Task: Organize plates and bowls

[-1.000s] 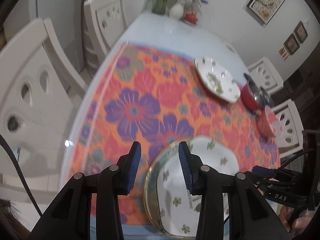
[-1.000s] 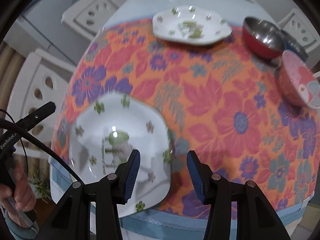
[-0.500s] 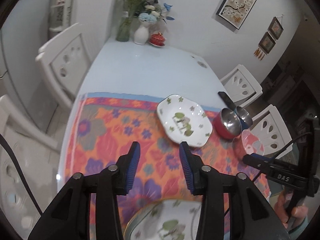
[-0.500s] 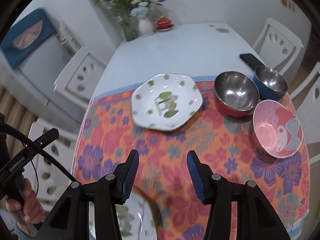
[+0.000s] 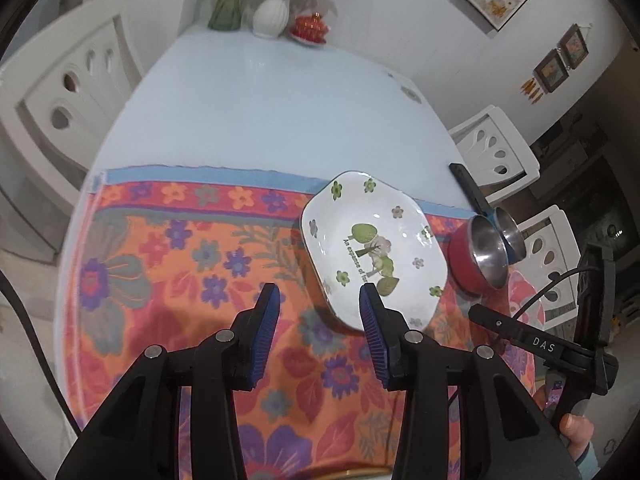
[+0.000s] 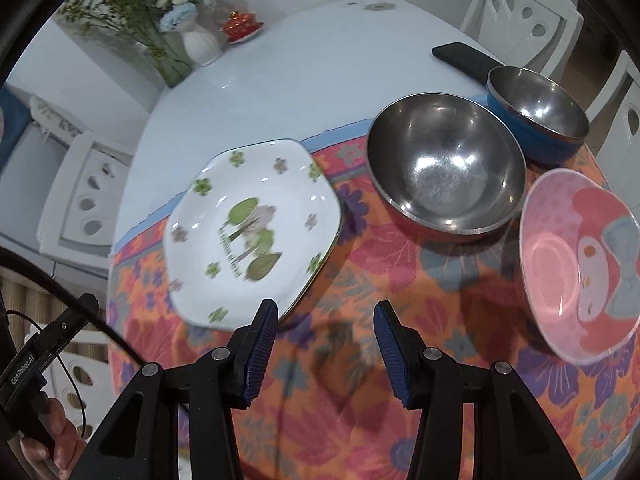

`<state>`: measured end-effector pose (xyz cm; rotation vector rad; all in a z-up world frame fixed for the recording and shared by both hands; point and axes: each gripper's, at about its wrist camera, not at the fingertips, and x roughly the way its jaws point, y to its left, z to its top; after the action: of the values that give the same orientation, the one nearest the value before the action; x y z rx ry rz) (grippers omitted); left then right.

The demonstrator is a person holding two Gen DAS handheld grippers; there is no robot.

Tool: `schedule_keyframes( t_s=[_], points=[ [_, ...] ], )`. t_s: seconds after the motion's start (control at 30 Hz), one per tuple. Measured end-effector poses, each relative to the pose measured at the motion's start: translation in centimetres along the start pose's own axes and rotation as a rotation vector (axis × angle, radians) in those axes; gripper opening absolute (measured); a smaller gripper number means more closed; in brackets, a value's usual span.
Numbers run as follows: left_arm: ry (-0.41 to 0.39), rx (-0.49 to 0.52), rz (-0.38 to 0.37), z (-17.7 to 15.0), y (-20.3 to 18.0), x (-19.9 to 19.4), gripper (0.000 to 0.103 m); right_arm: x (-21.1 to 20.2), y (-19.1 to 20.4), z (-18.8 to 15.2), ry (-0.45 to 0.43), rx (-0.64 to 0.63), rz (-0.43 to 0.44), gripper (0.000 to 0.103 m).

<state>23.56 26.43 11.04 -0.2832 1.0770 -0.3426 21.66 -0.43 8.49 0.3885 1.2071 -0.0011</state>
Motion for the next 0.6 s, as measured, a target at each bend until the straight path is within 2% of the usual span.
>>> schedule_keyframes(
  t_s=[0.3, 0.4, 0.47, 0.6],
  points=[
    [0.076, 0.011, -0.017, 1.3, -0.6, 5.6, 0.039, 3.4, -0.1, 1.6, 0.035, -0.005, -0.012, 0.048],
    [0.106, 0.006, -0.045, 1.5, -0.5, 7.5, 0.039, 4.5, 0.1, 1.8, 0.047, -0.014, -0.024, 0.048],
    [0.12, 0.001, -0.033, 1.5, -0.4, 8.6, 0.039, 5.4, 0.1, 1.9, 0.063, -0.024, -0.038, 0.042],
    [0.136, -0.015, -0.046, 1.3, 0.1, 9.5, 0.039, 6.0, 0.6, 2.2, 0.072, -0.05, -0.038, 0.035]
  ],
)
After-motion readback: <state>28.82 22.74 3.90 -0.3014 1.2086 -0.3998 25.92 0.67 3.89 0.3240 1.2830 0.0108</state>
